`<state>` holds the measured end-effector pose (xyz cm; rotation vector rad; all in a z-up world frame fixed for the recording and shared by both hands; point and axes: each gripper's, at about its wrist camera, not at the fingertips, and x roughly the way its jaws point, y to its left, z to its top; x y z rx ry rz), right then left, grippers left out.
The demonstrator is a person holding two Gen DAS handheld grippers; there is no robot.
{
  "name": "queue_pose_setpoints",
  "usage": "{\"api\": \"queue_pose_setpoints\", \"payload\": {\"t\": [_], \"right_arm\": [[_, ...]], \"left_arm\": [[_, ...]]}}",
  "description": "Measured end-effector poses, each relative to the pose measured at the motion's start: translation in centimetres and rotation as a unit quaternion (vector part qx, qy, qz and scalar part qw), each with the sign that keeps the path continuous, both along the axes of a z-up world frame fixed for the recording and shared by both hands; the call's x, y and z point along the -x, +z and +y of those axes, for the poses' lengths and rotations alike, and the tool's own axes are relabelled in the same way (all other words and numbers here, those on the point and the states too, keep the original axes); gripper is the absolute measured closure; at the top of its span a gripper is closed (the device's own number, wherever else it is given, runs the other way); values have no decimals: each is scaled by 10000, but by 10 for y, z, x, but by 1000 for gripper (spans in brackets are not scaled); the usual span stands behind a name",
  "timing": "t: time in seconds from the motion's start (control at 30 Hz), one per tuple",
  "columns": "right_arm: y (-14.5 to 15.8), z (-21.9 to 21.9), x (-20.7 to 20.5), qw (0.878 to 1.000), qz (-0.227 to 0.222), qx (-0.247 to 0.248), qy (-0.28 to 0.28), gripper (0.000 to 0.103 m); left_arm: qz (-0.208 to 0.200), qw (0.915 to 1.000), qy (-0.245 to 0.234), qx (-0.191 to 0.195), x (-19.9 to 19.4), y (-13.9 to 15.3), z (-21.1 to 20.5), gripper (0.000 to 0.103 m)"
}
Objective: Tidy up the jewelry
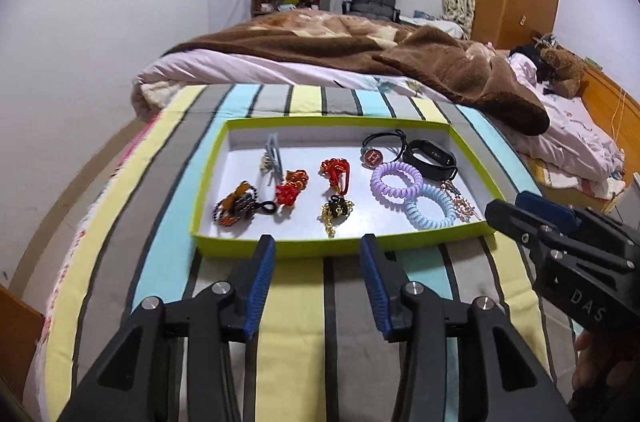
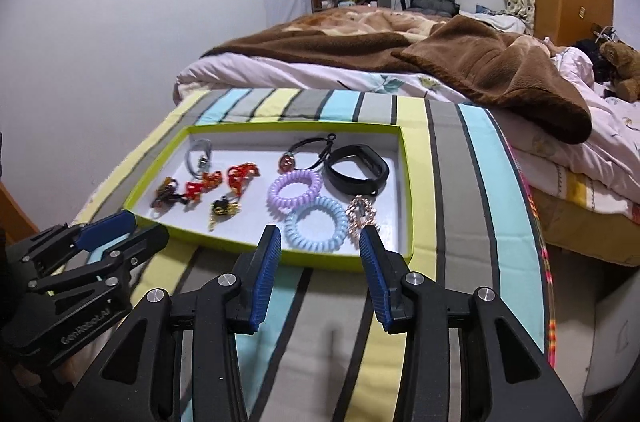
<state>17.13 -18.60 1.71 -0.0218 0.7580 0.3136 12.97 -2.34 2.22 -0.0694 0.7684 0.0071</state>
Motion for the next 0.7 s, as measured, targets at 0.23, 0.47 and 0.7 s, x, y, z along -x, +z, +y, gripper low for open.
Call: {"api": "queue_pose_setpoints", "payload": {"t": [0.23,0.47,0.7], "right_arm": [[9,1,28,9998,-173,23,-56,61],[12,5,46,9998,-209,-24,-36,61],[12,7,58,9996,-255,5,-80,61]], "left_arm": [[-225,9997,61,-106,27,12,-1,58],[-274,9996,70,-36,43,15,-2,58],[-358,9993,46,26,53,21,-4,58]]}}
